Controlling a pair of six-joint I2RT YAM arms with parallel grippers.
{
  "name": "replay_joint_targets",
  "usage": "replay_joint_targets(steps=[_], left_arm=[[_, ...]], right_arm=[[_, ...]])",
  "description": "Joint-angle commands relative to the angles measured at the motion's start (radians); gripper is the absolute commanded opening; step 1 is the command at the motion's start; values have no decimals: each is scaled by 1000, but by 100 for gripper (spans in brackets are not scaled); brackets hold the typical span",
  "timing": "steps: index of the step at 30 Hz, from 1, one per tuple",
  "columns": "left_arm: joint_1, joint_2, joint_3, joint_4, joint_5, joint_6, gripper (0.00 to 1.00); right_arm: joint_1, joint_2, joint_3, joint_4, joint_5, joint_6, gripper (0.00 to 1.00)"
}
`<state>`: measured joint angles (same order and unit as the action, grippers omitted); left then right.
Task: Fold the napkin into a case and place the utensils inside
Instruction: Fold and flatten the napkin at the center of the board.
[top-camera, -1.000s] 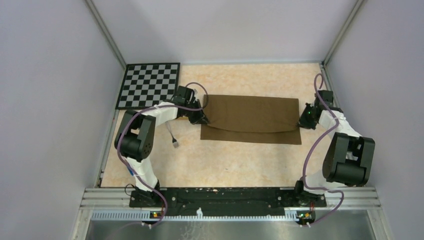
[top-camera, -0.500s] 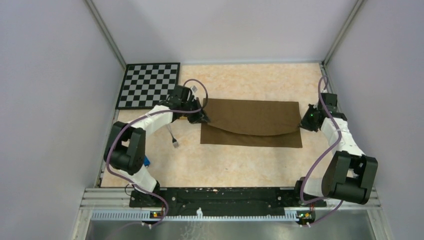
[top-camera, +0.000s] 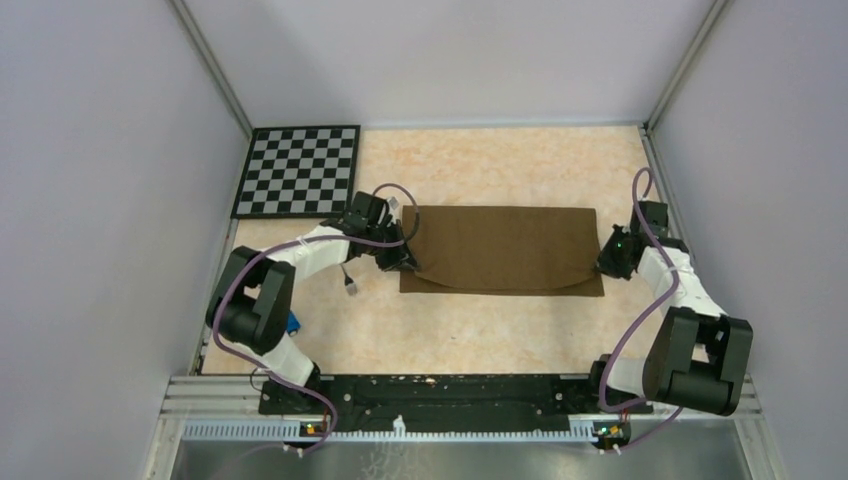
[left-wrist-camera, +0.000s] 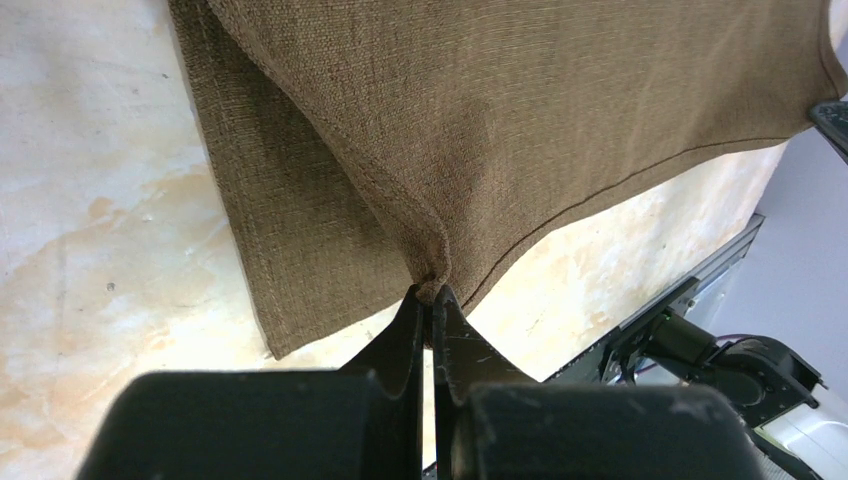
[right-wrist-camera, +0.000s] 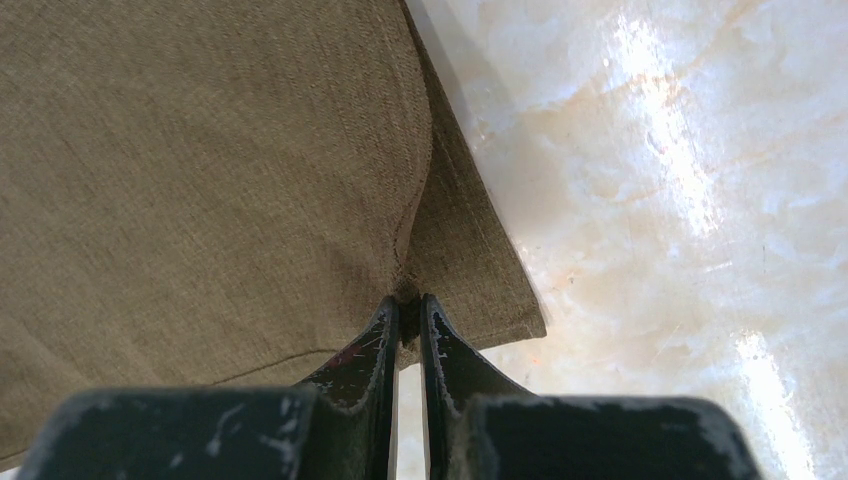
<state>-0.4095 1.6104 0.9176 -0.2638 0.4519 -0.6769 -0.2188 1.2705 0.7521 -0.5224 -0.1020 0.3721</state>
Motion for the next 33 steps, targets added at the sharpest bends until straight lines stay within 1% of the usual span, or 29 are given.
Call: replay_joint_targets(steps=[1, 4, 7, 12, 16, 25, 33], left_arm=[[-3, 36, -1, 27, -21, 25, 0], [-2, 35, 4, 9, -50, 39, 0], [-3, 11, 21, -21, -60, 53, 0], [-3, -46, 16, -41, -44, 41, 0], [-8, -67, -8, -37, -29, 23, 0], [-12, -56, -79, 11, -25, 9, 0], [-14, -17, -87, 21, -35, 20, 0]], right_arm=[[-4, -13, -22, 34, 22, 16, 0], [-4, -19, -17, 39, 18, 17, 0], [-4, -39, 17, 7, -2, 11, 0], [-4, -115, 39, -47, 0, 32, 0], [-4, -135, 32, -64, 32, 42, 0], [-5, -87, -5, -41, 62, 76, 0], [-5, -50, -40, -8, 96, 112, 0]])
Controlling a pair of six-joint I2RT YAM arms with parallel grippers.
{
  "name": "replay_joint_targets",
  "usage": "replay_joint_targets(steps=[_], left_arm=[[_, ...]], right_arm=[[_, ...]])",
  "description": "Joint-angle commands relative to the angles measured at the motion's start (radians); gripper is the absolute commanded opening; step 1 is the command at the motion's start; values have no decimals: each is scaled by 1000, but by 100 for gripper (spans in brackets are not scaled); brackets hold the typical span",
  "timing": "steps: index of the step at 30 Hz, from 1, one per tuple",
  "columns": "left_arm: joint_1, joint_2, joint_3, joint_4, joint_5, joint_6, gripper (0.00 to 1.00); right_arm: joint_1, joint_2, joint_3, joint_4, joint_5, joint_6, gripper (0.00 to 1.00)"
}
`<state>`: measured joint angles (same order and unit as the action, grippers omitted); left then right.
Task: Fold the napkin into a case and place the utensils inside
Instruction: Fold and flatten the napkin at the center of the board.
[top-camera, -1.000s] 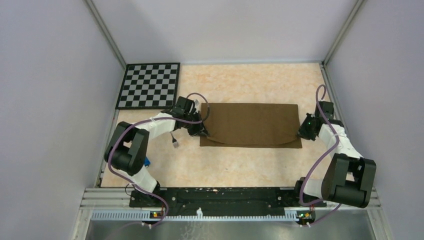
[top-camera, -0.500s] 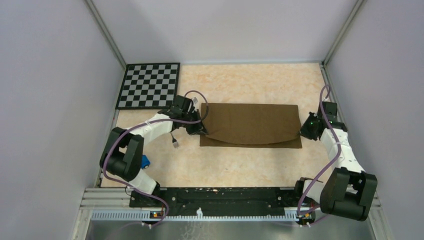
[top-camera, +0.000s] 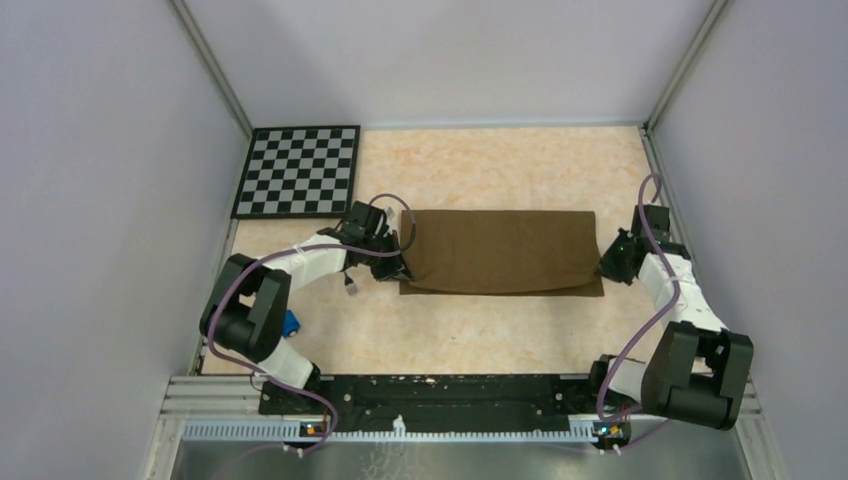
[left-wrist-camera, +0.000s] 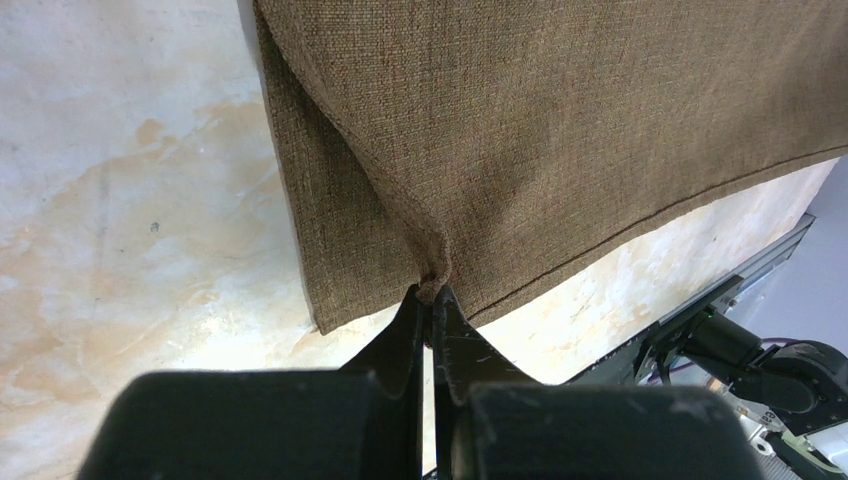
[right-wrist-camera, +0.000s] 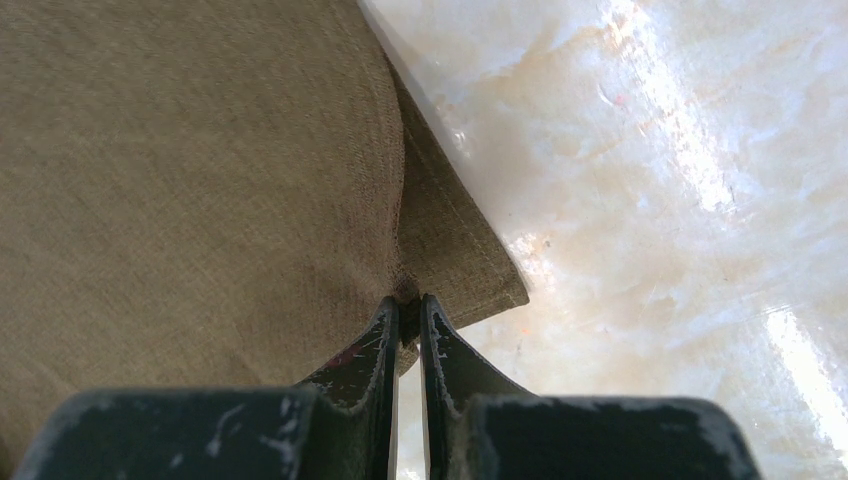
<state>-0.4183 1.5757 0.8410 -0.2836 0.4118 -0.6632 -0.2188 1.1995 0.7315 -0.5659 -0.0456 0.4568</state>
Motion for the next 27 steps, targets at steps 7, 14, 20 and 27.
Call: replay_joint_targets(steps=[7, 14, 20, 27], left_arm=[[-6, 59, -3, 57, -2, 10, 0], [-6, 69, 4, 43, -44, 28, 0], [-6, 69, -1, 42, -55, 35, 0], [-6, 65, 16, 5, -74, 44, 5]], right_arm=[[-5, 105, -48, 107, 36, 34, 0], [-5, 137, -61, 137, 39, 30, 0], [-5, 95, -53, 128, 43, 23, 0], [-5, 94, -39, 112, 37, 8, 4]])
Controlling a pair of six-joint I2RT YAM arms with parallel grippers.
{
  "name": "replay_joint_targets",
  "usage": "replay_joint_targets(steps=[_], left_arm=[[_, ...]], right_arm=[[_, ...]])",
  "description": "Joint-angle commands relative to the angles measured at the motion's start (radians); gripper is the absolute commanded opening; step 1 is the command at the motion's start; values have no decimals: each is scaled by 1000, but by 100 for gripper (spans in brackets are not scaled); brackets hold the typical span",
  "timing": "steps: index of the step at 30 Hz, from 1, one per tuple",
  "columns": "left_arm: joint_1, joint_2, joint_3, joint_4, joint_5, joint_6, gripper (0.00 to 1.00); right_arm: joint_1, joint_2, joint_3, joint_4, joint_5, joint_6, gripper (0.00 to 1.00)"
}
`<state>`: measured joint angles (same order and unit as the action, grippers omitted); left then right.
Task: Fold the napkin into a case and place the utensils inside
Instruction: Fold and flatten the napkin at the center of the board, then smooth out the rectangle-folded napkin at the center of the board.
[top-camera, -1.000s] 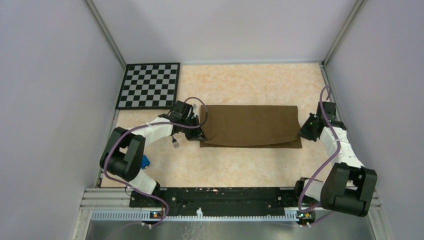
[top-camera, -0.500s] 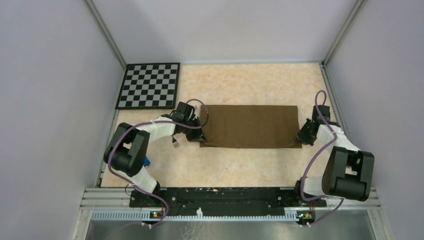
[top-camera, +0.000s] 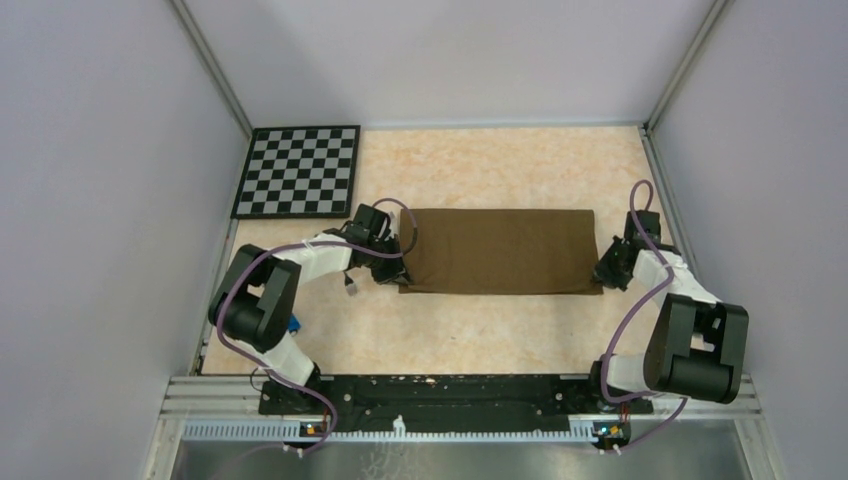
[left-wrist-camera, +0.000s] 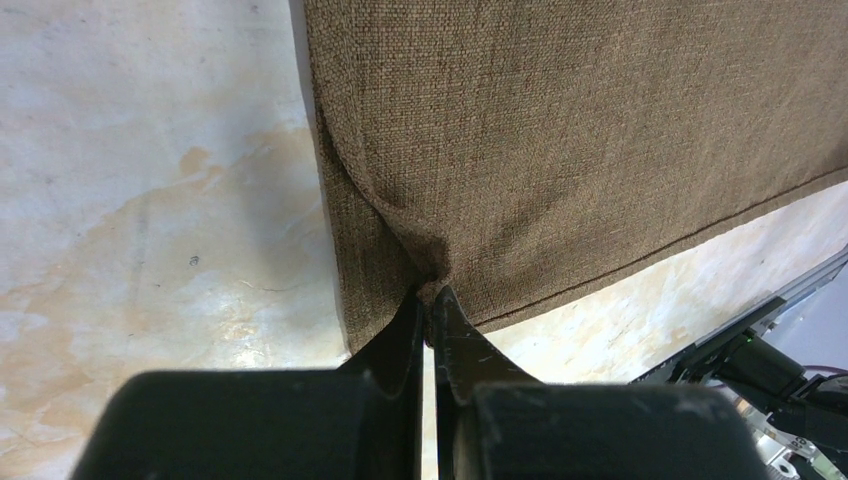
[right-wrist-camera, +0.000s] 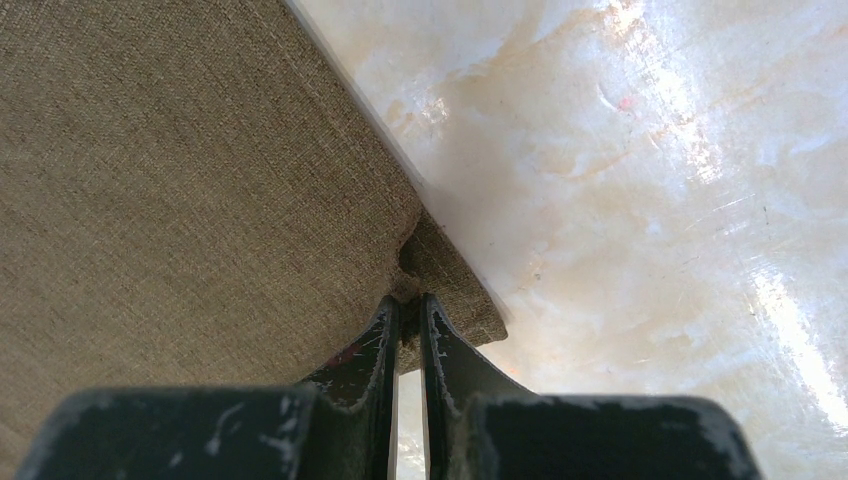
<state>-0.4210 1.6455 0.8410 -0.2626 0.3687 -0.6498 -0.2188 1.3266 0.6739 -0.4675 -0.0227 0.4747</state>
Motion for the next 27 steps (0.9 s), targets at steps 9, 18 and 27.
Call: replay_joint_targets(steps=[9, 18, 27], left_arm=[[-2, -252, 104, -221, -56, 132, 65], [-25, -60, 92, 63, 224, 8, 76], [-24, -7, 79, 73, 33, 50, 93]], right_arm=[[-5, -280, 103, -28, 39, -73, 58], [-5, -58, 68, 81, -246, -52, 58], [40, -14, 41, 148, -66, -98, 58]])
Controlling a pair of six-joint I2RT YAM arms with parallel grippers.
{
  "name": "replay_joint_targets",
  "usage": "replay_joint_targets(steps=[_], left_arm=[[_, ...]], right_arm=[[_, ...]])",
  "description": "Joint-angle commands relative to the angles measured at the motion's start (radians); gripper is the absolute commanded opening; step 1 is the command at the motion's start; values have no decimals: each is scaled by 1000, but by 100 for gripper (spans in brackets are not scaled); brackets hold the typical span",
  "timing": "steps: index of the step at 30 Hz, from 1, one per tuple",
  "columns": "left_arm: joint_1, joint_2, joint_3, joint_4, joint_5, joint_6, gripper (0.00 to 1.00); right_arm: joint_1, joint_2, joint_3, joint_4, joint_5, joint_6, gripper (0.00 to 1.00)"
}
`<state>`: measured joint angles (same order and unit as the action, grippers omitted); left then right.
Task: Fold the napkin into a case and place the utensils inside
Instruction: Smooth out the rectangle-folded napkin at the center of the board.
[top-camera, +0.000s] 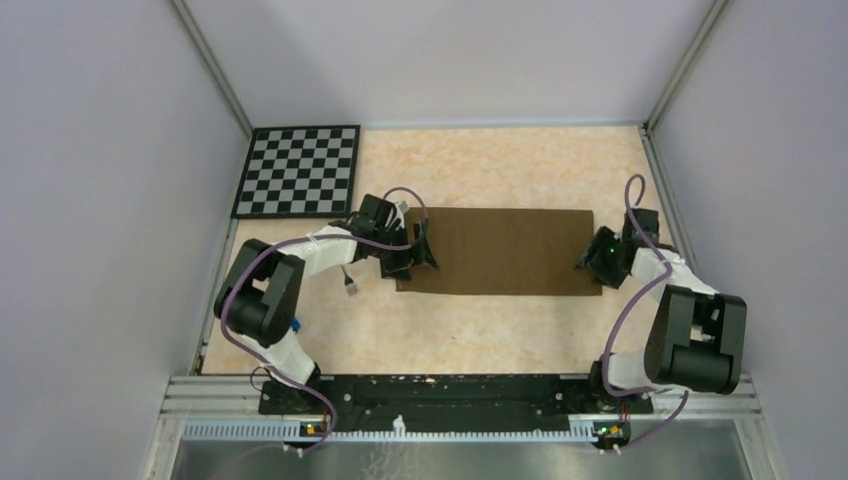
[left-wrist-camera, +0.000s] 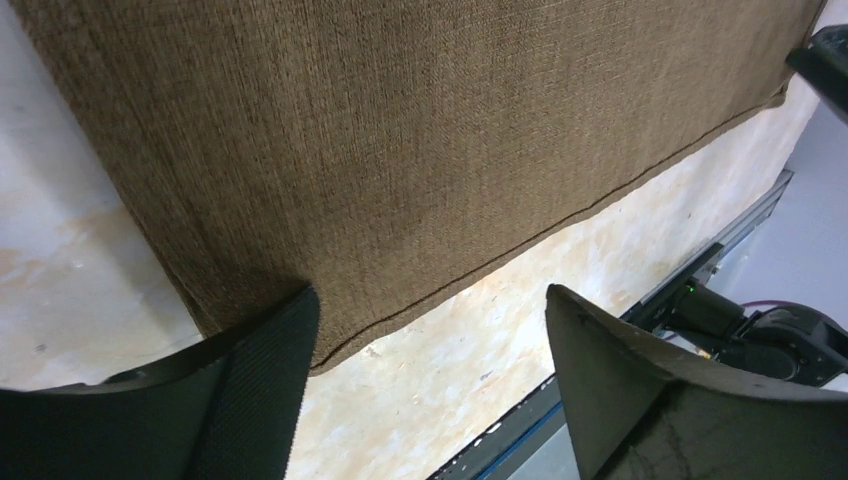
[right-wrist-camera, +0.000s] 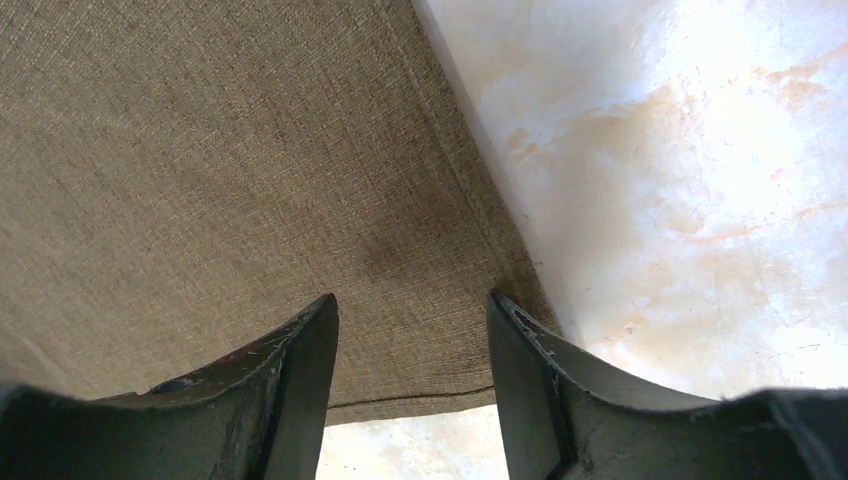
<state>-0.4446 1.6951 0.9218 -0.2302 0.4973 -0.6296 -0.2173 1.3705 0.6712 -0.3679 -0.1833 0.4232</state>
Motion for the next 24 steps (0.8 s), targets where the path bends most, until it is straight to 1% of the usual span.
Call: replay_joint_targets(steps=[1, 2, 3, 4, 6, 7, 9, 11, 14, 16, 18, 22, 24], left_arm=[[0, -82, 11, 64, -92, 26, 95], [1, -94, 29, 97, -81, 18, 98], [1, -91, 49, 163, -61, -6, 99], [2, -70, 73, 213, -42, -38, 99], [5, 17, 144, 332, 17, -111, 99], [5, 80, 195, 366, 48, -130, 99], [8, 205, 309, 390, 82, -175, 99], [10, 289, 377, 445, 74, -201, 99], [25, 382, 447, 466, 2, -185, 99], [52, 425, 461, 470, -20, -178, 99], [79, 446, 441, 476, -55, -173, 99], [114, 457, 408, 445, -112, -114, 99], [118, 444, 413, 408, -111, -86, 99]], right_arm=[[52, -73, 69, 63, 82, -54, 61], [58, -65, 100, 84, 26, -55, 64], [61, -27, 137, 112, -54, -48, 70], [63, 52, 175, 148, -168, -24, 71], [67, 189, 239, 261, -370, 54, 74], [67, 246, 258, 332, -446, 114, 74], [68, 339, 282, 505, -547, 224, 74], [67, 425, 322, 586, -588, 278, 74], [52, 527, 377, 607, -608, 281, 73], [16, 574, 376, 664, -620, 300, 73], [-27, 613, 374, 677, -627, 298, 72], [-93, 636, 375, 628, -598, 234, 70], [-97, 616, 404, 529, -552, 169, 70]])
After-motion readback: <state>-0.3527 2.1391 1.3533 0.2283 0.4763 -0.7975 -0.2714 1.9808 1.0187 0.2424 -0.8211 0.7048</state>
